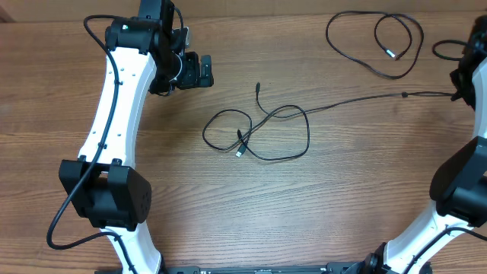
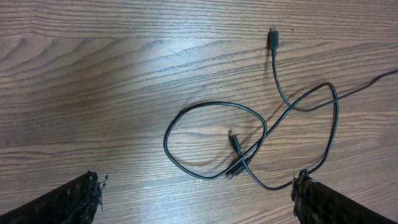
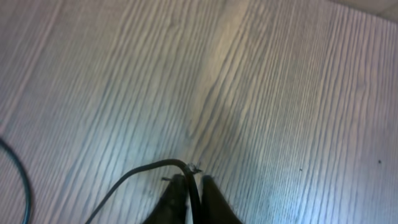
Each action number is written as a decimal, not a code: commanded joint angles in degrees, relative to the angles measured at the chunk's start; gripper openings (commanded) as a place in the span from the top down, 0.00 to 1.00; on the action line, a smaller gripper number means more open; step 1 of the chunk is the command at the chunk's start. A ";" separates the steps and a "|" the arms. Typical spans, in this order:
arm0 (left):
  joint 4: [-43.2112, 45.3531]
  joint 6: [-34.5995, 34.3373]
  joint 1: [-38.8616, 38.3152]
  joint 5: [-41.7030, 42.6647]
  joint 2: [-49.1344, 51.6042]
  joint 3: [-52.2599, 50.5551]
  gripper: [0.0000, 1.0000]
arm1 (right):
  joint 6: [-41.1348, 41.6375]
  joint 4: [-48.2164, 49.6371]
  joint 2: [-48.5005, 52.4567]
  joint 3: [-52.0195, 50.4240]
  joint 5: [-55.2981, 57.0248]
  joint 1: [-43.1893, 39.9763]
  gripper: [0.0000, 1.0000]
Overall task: Untangle cables
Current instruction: 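Release the cable and move the right gripper back toward the center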
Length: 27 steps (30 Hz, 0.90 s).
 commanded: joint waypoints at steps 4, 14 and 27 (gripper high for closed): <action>0.22 -0.39 -0.07 -0.13 0.26 0.35 0.00 | 0.31 1.75 0.81 -0.09 -0.68 -0.63 0.58; 0.04 -0.39 -0.09 -0.11 0.26 0.37 0.00 | -8.98 3.63 3.39 -0.09 -18.05 -0.63 0.30; 0.13 -0.42 -0.13 0.11 0.26 0.35 0.00 | -18.60 2.47 3.39 -0.09 -42.93 1.73 0.28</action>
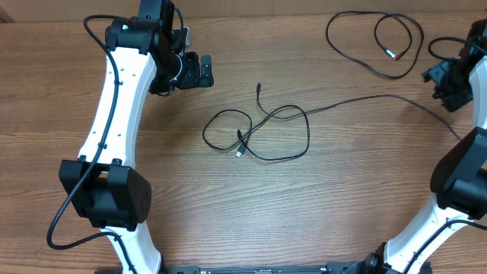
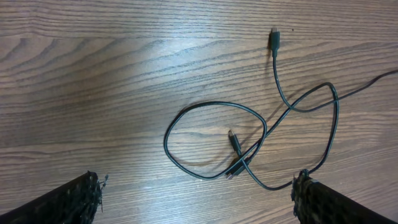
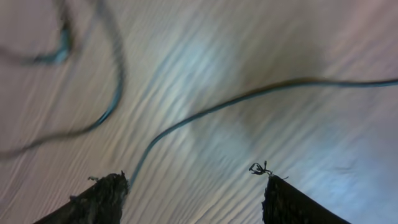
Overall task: Untangle cables
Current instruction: 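Release the cable and move the right gripper back toward the center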
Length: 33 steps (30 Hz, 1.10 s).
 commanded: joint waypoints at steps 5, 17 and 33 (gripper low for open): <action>0.04 -0.44 -0.17 0.09 0.26 0.37 0.00 | -12.87 -0.85 -0.15 -0.04 -20.31 6.64 0.25; -0.26 -0.44 -0.17 0.09 0.26 0.35 0.00 | -13.90 -2.43 -0.04 -0.68 -15.52 27.87 0.07; -0.22 -0.44 -0.17 0.09 0.26 0.35 0.00 | 5.66 7.58 -0.04 -12.87 -10.80 40.92 0.12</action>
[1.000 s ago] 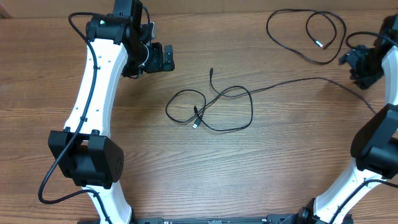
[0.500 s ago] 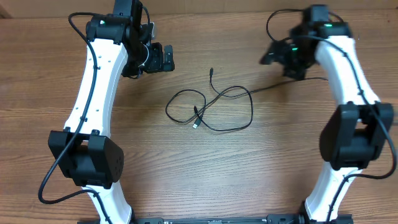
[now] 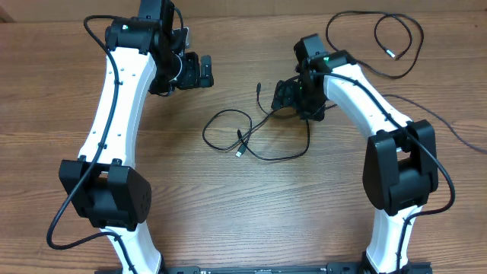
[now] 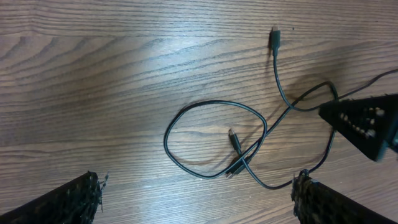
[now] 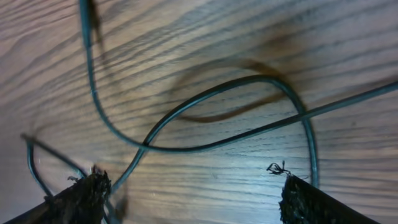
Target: Untangle cables
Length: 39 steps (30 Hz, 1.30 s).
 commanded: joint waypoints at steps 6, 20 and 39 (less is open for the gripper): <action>-0.20 -0.42 -0.22 0.09 0.26 0.35 0.00 | 15.08 6.12 -0.09 -2.27 1.36 0.48 0.26; 0.33 -0.83 -0.44 0.04 0.26 0.37 0.00 | 16.74 9.94 0.87 -2.32 2.86 4.48 0.29; -0.20 -0.81 -0.44 0.07 0.26 0.37 0.00 | 20.59 11.96 6.73 -2.58 7.13 8.28 0.30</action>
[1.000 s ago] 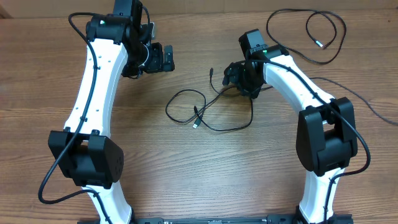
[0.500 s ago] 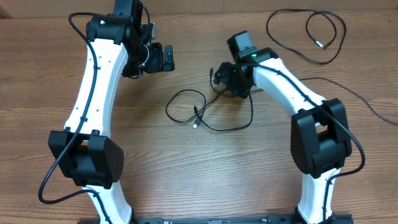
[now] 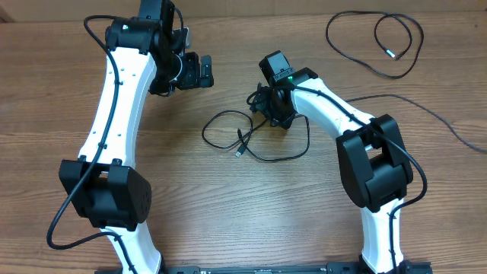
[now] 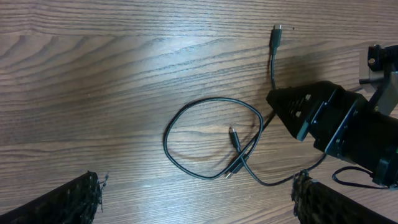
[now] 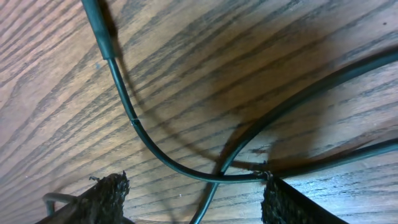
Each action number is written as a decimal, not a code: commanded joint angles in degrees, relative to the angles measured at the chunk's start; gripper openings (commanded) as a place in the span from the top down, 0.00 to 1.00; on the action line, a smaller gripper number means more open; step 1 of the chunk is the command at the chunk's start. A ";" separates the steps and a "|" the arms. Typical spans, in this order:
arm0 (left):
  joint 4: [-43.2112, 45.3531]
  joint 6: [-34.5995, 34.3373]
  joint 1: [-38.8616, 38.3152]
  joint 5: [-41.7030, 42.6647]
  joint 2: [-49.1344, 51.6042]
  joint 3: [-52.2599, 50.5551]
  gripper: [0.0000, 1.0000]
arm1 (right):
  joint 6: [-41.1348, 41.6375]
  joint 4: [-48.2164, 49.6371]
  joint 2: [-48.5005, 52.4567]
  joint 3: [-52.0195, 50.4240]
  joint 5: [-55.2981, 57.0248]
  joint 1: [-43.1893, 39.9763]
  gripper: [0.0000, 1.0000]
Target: Untangle cables
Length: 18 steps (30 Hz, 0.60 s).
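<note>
A thin black cable (image 3: 204, 133) lies tangled in overlapping loops at mid-table, with a long tail (image 3: 396, 97) running off to the right. My right gripper (image 3: 271, 106) is low over the crossing beside the plug end. In the right wrist view it (image 5: 193, 199) is open, and the crossing strands (image 5: 224, 171) lie between its fingers, with the plug (image 5: 96, 18) above. My left gripper (image 3: 196, 72) hovers at the upper left. In the left wrist view it (image 4: 196, 199) is open and empty, looking down on the loop (image 4: 211, 137) and the right gripper (image 4: 329, 118).
A second black cable (image 3: 373, 38) lies loosely coiled at the back right corner. The right arm's white links (image 3: 335, 84) stretch over the table to the right of the tangle. The wooden table (image 3: 228, 213) shows bare wood in front.
My right gripper has moved left and lower, from over the tangle's right loop to the crossing beside the plug end. The upper loop has shifted slightly. The left arm has not moved.
My right gripper was shut on the cable's long tail at the table's far right. Then it was open, with the tail lying on the table. After that it was over the tangle's right loop, and now it straddles the crossing. The left gripper stayed open throughout.
</note>
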 commanded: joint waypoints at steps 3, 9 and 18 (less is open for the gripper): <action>-0.15 -0.59 -0.39 0.07 0.26 0.35 0.00 | -1.20 -0.22 1.64 -0.55 2.05 -0.15 0.32; -0.13 -0.59 -0.39 0.04 0.26 0.37 0.00 | -5.18 -1.16 1.22 -0.39 2.29 -0.17 0.33; -0.09 -0.59 -0.39 0.04 0.26 0.35 0.00 | -5.11 -10.32 -2.32 4.48 8.68 -0.26 0.25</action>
